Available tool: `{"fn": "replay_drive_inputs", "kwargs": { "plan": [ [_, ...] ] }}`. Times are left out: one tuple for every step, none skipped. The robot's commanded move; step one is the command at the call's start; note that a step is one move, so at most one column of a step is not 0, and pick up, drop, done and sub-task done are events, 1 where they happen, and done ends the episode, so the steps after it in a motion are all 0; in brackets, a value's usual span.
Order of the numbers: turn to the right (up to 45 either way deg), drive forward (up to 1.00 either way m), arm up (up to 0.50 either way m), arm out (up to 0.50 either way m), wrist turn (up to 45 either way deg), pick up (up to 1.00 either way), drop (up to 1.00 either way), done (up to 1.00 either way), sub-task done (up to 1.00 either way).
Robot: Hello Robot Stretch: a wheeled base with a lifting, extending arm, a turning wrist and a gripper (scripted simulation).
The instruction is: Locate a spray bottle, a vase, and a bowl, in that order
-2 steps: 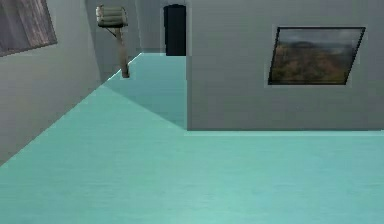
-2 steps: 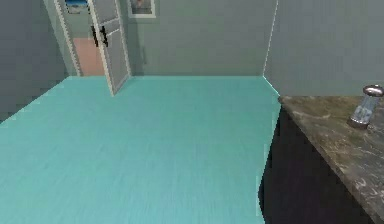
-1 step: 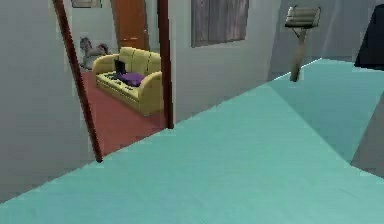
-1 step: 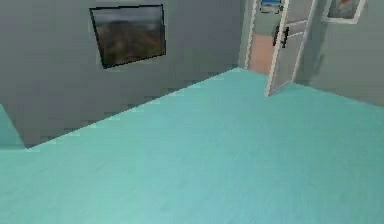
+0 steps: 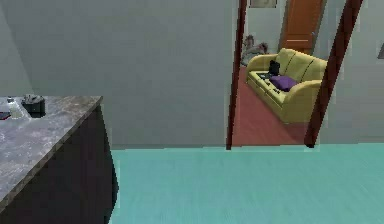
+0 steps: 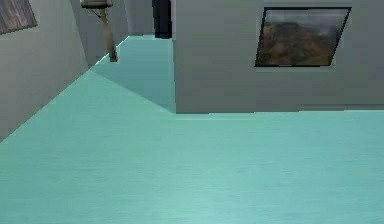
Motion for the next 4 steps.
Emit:
{"fn": "replay_drive_inputs", "kwargs": {
  "plan": [
    [0.0,0.05,0.0,0.0,0.0,0.0,0.0,0.0,0.0],
    [-45.0,0.0,0.0,0.0,0.0,0.0,0.0,0.0,0.0],
    [-45.0,0.0,0.0,0.0,0.0,0.0,0.0,0.0,0.0],
    [-36.0,0.0,0.0,0.0,0.0,0.0,0.0,0.0,0.0]
  ]
}}
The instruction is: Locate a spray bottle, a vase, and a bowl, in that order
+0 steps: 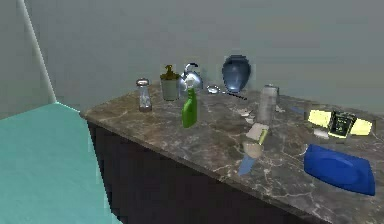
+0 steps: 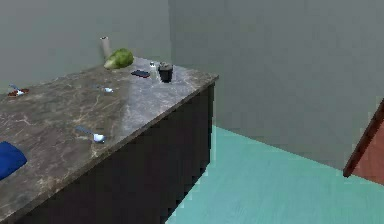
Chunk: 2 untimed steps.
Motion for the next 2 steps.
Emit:
{"fn": "replay_drive_inputs", "kwargs": {
  "plan": [
    [0.0,0.0,0.0,0.0,0.0,0.0,0.0,0.0,1.0],
    [-45.0,0.0,0.0,0.0,0.0,0.0,0.0,0.0,0.0]
  ]
}}
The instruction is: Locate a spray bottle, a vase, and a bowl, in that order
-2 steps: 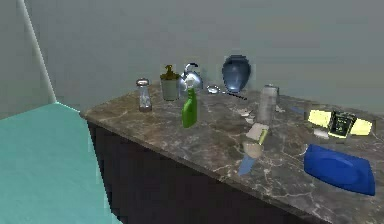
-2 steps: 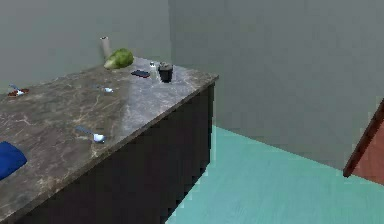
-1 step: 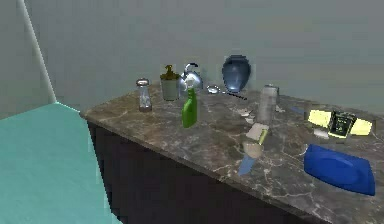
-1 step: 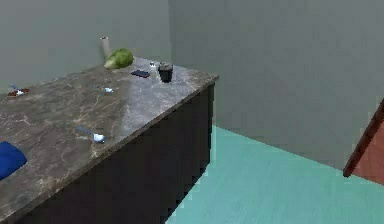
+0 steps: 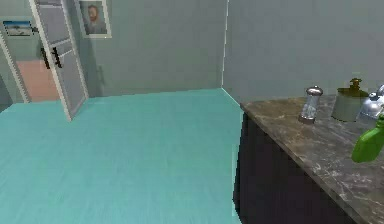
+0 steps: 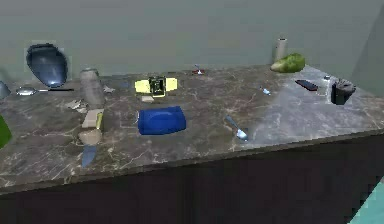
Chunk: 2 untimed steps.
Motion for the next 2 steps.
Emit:
{"fn": "replay_drive_inputs", "kwargs": {
  "plan": [
    [-12.0,0.0,0.0,0.0,0.0,0.0,0.0,0.0,0.0],
    [0.0,1.0,0.0,0.0,0.0,0.0,0.0,0.0,0.0]
  ]
}}
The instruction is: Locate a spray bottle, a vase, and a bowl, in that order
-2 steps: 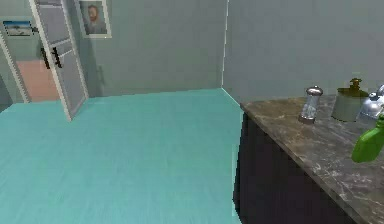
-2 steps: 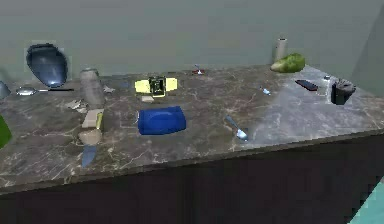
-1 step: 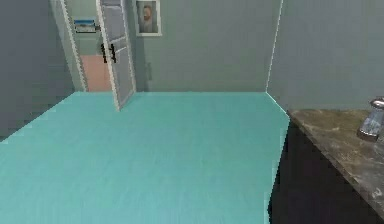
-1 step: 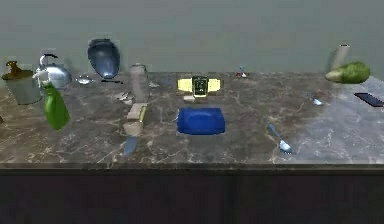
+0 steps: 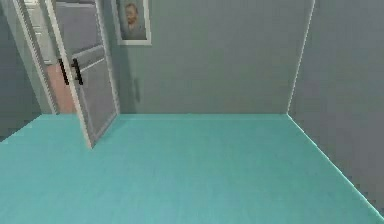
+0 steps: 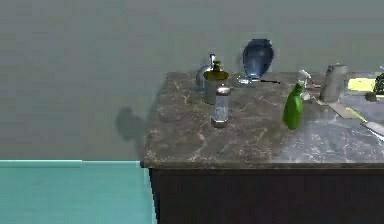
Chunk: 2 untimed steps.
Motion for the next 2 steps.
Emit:
{"fn": "replay_drive_inputs", "kwargs": {
  "plan": [
    [0.0,0.3,0.0,0.0,0.0,0.0,0.0,0.0,0.0],
    [45.0,0.0,0.0,0.0,0.0,0.0,0.0,0.0,0.0]
  ]
}}
